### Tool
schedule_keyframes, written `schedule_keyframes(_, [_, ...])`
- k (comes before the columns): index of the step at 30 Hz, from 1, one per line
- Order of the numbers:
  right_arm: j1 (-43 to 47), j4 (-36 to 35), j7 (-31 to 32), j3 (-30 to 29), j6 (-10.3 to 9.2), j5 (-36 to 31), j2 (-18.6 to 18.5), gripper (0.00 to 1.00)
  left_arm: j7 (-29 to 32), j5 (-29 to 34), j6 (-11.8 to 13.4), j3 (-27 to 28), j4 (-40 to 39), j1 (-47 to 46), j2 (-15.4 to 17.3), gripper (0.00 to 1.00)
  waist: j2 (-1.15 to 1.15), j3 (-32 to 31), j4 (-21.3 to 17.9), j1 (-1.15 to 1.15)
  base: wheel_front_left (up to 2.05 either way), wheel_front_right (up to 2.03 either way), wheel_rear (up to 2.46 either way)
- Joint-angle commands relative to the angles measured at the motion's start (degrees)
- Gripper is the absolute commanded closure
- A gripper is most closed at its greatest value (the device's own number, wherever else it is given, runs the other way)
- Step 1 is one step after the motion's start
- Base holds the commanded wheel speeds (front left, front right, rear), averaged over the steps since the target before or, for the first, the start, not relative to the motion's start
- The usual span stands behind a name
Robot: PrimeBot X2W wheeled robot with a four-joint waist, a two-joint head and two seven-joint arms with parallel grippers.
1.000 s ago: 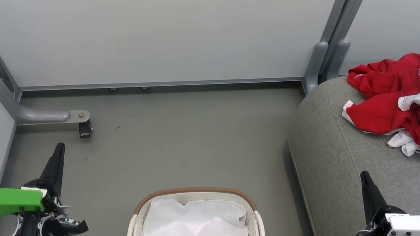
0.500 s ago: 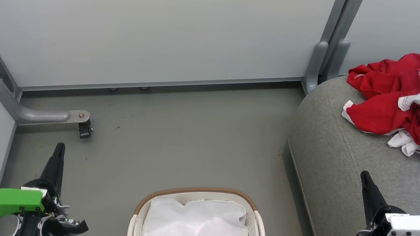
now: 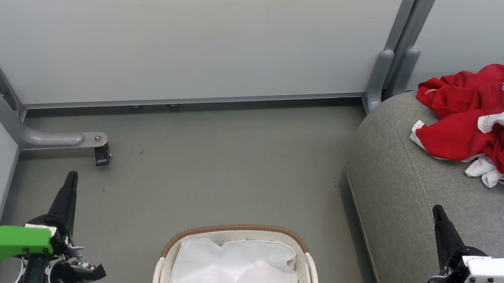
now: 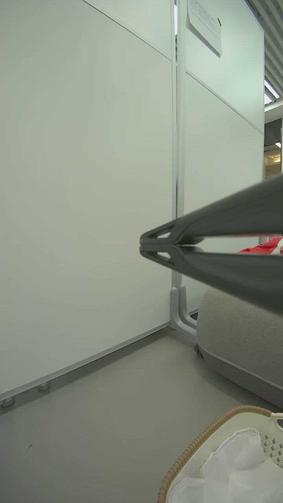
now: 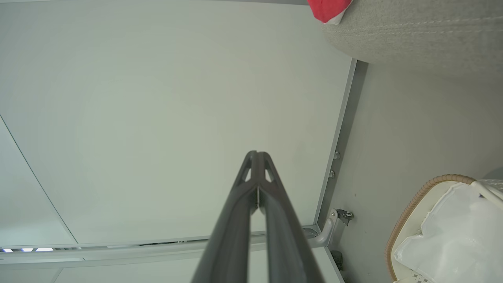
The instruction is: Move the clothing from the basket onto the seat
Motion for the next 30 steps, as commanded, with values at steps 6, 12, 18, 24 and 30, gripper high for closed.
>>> schedule_keyframes(6, [0.2,-0.2,0.1,-0.1,0.00,0.2,-0.3,1.00,0.2,-0.2,-0.4,0.1,-0.1,-0.6,0.3,1.00,0.00,0.0,0.0,0.00,0.00,0.00,0.00])
schedule_keyframes(12, [0.2,-0.2,0.1,-0.1,0.00,0.2,-0.3,1.00,0.2,-0.2,-0.4,0.1,-0.1,-0.6,0.3,1.00,0.00,0.0,0.0,0.00,0.00,0.00,0.00])
schedule_keyframes(18, [0.2,-0.2,0.1,-0.1,0.00,0.2,-0.3,1.00,0.2,-0.2,-0.4,0.1,-0.1,-0.6,0.3,1.00,0.00,0.0,0.0,0.00,0.00,0.00,0.00])
schedule_keyframes(24, [0.2,-0.2,0.1,-0.1,0.00,0.2,-0.3,1.00,0.2,-0.2,-0.4,0.1,-0.1,-0.6,0.3,1.00,0.00,0.0,0.0,0.00,0.00,0.00,0.00])
schedule_keyframes(30, [0.2,-0.2,0.1,-0.1,0.00,0.2,-0.3,1.00,0.2,-0.2,-0.4,0.1,-0.1,-0.6,0.3,1.00,0.00,0.0,0.0,0.00,0.00,0.00,0.00])
